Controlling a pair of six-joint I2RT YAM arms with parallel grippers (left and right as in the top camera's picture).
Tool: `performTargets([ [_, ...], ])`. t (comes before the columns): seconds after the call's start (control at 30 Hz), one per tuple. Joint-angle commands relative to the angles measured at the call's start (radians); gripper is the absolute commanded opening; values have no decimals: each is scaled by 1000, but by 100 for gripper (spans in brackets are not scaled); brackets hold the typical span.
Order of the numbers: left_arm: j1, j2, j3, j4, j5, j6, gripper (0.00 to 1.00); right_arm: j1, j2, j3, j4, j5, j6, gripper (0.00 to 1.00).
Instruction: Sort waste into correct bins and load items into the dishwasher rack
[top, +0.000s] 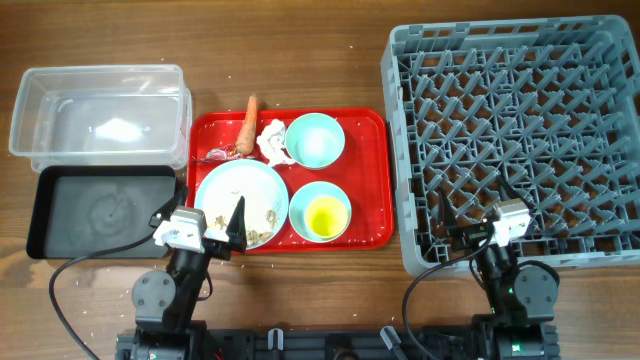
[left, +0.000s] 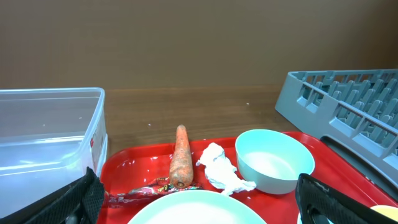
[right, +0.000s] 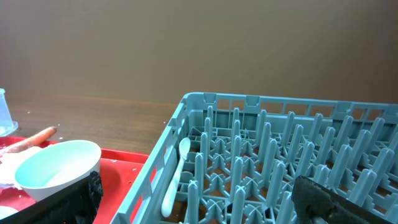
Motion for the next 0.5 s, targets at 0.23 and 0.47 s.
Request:
performTargets([
  [0.23, 7, 9, 30, 190, 27, -199, 100, -3, 40, 194, 100, -125, 41, 100],
  [0.47, 7, 318, 442, -85, 35, -302, 100, -3, 466, 672, -330, -134, 42, 100],
])
